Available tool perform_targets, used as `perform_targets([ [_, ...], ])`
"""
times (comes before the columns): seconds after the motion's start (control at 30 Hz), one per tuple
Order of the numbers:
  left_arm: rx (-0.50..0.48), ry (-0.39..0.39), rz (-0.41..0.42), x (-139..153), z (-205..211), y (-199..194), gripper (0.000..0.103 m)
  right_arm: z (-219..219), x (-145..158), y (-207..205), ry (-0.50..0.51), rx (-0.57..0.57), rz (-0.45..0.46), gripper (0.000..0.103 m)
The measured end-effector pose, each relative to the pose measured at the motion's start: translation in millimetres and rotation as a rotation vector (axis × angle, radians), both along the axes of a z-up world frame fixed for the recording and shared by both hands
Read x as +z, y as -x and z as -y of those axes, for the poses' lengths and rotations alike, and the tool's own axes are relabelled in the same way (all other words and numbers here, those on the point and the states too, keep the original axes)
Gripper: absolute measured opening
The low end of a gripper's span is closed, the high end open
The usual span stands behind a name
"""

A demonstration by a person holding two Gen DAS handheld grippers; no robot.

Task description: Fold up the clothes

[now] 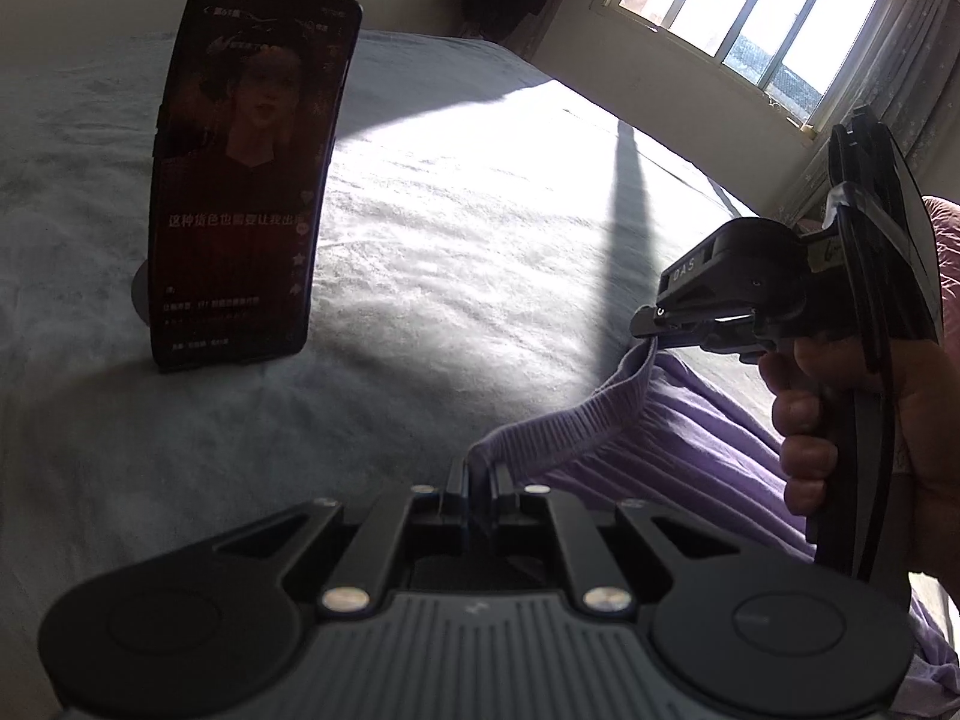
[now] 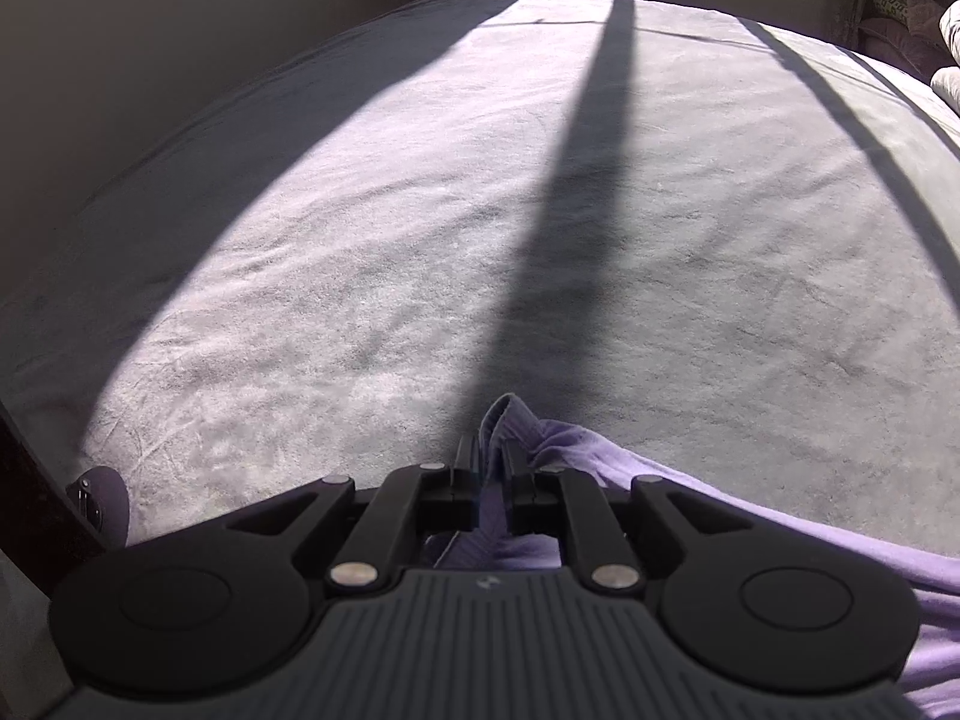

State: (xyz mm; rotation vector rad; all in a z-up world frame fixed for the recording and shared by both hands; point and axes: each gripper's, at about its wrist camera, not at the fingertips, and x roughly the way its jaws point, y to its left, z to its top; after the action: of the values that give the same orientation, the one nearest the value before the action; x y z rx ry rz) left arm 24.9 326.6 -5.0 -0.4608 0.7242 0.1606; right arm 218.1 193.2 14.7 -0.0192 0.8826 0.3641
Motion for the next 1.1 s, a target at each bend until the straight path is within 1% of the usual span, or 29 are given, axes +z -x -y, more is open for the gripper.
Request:
perform_targets([
  [0.13,0.01,0.009,-0.005,3,1,2,0.011,6,9,9,0.018,0.026,0.026,0.013],
  [0.27,0.015,0.004,-0.012,4,3,3,0.011,15,14,20,0.044,0.046,0.034,0.013],
  [0.3,0.016,0.002,-0.016,3,4,3,0.014,17,14,24,0.055,0.051,0.037,0.013],
  [0.53,0.017,-0.002,-0.03,2,5,6,0.021,32,16,53,0.117,0.074,0.051,0.013],
  [0.83,0.024,0.015,-0.032,5,4,11,0.022,52,22,86,0.164,0.082,0.094,0.015],
  [0.93,0.021,0.023,-0.025,6,6,13,0.022,58,23,93,0.168,0.087,0.104,0.022],
  [0.97,0.019,0.029,-0.022,7,6,13,0.022,61,24,96,0.168,0.086,0.108,0.03],
  [1.0,0.017,0.036,-0.02,7,6,13,0.022,63,24,98,0.167,0.087,0.111,0.035],
  [1.1,0.011,0.082,-0.009,6,4,15,0.022,72,25,108,0.16,0.105,0.121,0.036],
])
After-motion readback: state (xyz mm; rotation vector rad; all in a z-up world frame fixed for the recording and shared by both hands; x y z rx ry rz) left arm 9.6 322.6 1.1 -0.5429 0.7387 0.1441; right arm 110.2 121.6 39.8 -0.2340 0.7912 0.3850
